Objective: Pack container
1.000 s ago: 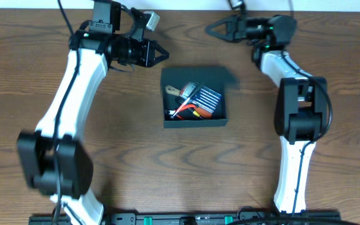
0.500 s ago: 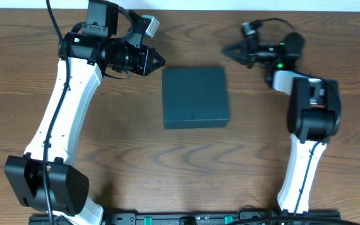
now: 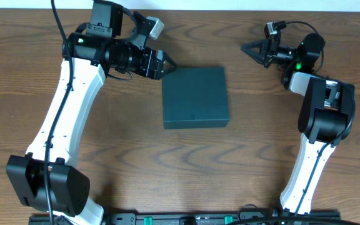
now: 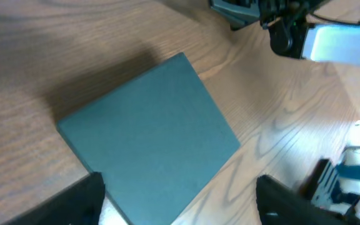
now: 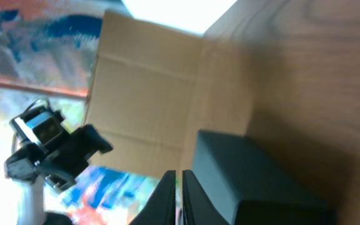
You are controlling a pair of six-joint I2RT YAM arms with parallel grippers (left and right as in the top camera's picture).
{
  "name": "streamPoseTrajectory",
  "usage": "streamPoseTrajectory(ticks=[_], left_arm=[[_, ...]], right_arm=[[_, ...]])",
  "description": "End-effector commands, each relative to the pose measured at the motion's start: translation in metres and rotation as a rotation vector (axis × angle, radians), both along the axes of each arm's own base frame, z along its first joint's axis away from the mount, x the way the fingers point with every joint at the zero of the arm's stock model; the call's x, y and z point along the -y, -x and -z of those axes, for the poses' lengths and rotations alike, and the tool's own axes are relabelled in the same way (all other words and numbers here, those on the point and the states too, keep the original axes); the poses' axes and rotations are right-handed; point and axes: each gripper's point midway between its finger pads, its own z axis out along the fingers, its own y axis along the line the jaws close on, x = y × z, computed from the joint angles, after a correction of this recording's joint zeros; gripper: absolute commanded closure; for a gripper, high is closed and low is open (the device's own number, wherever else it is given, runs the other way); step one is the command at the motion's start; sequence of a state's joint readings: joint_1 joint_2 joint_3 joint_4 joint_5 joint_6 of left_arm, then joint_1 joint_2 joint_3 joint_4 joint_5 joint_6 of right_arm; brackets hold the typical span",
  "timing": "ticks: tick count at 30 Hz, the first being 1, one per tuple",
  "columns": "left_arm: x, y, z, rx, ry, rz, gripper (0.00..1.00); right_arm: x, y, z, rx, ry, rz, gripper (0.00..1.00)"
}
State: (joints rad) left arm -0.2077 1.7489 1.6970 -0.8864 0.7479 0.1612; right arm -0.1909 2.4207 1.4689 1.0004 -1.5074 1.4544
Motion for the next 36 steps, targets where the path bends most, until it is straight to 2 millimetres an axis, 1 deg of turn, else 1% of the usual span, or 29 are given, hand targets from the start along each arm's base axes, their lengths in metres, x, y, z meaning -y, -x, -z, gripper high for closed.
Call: streamPoseTrajectory(ticks=[1, 2, 4, 10, 14, 19, 22, 25, 28, 31, 33, 36], left_arm=[[-0.003, -0.004, 0.002, 0.008, -0.028, -0.014, 0.12], [-0.004, -0.004, 0.003, 0.010, -0.036, -0.019, 0.07], [-0.006, -0.006, 0.004, 0.013, -0.048, -0.026, 0.03], [-0.007, -0.009, 0.003, 0.028, -0.049, -0.030, 0.02], [-0.008, -0.012, 0.003, 0.042, -0.058, -0.038, 0.01], [-0.023, -0.022, 0.012, 0.065, -0.153, -0.099, 0.02], [-0.031, -0.026, 0.015, 0.074, -0.198, -0.129, 0.01], [-0.038, -0.029, 0.018, 0.083, -0.238, -0.154, 0.02], [-0.046, -0.033, 0.021, 0.091, -0.284, -0.184, 0.01], [-0.056, -0.035, 0.025, 0.094, -0.335, -0.219, 0.01], [-0.063, -0.034, 0.028, 0.085, -0.376, -0.239, 0.01], [-0.078, -0.027, 0.037, 0.040, -0.451, -0.281, 0.02]], right_arm=[[0.010, -0.017, -0.004, 0.131, 0.047, 0.119, 0.92], [0.012, -0.021, 0.000, 0.126, 0.054, 0.144, 0.92], [0.015, -0.029, 0.008, 0.113, 0.074, 0.193, 0.92], [0.029, -0.050, 0.027, 0.107, 0.154, 0.336, 0.90], [0.039, -0.062, 0.044, 0.074, 0.231, 0.419, 0.92], [0.052, -0.069, 0.071, 0.020, 0.387, 0.461, 0.93], [0.058, -0.068, 0.081, -0.015, 0.489, 0.445, 0.93], [0.067, -0.060, 0.086, -0.061, 0.637, 0.400, 0.92], [0.083, -0.045, 0.081, -0.108, 0.859, 0.335, 0.92], [0.098, -0.021, 0.064, -0.170, 1.062, 0.257, 0.92], [0.104, -0.003, 0.052, -0.217, 1.165, 0.213, 0.92], [0.105, 0.025, 0.028, -0.282, 1.262, 0.159, 0.93]])
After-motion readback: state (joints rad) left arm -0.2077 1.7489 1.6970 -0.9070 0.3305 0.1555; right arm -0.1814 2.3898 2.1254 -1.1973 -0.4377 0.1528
